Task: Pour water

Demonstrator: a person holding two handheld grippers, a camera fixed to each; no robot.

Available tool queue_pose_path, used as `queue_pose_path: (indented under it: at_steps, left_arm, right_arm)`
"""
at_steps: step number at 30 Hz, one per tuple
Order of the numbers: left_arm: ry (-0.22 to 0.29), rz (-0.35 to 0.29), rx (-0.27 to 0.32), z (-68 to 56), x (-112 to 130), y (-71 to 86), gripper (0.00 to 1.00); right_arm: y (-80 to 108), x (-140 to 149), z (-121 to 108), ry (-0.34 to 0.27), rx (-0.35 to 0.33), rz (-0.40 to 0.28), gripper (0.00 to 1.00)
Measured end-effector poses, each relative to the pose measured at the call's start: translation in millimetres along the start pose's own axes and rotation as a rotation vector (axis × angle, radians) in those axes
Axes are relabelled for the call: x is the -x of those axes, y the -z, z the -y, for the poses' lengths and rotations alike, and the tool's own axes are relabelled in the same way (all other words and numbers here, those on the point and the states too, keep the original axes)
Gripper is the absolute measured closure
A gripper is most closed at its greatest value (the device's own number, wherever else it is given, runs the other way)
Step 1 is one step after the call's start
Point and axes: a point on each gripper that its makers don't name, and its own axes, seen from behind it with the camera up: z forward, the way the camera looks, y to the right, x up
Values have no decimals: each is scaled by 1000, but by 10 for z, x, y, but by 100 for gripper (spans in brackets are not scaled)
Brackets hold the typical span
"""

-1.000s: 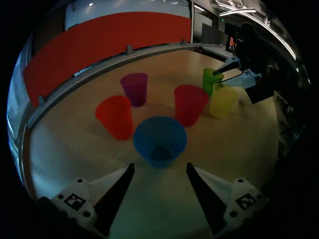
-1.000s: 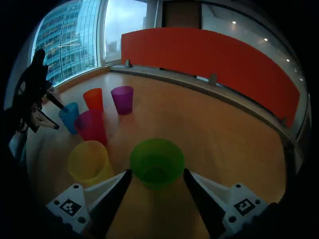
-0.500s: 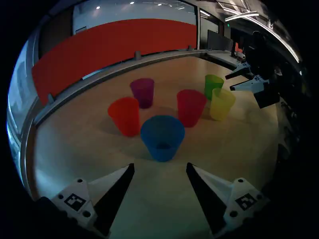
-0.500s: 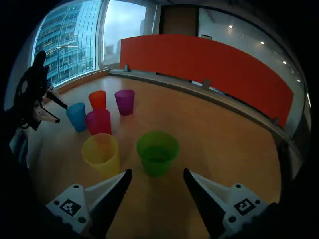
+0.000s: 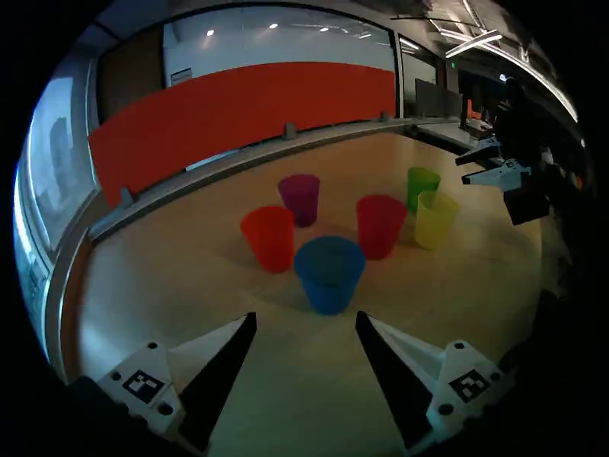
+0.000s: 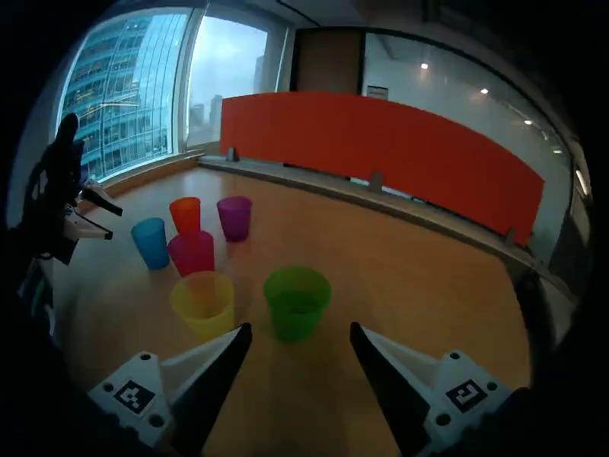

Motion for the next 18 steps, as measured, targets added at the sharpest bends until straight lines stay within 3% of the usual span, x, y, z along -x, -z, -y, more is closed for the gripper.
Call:
queue_pose_path:
  at_steps: [10,18]
  left_arm:
    - [64,-122,-106,235,-174,103,3]
    - [118,-233,-176,362,-358,191,3]
  right_arm:
    - [91,-225,-13,-30,64,-109,0]
    - [150,-406,-127,-95,151,-213,0]
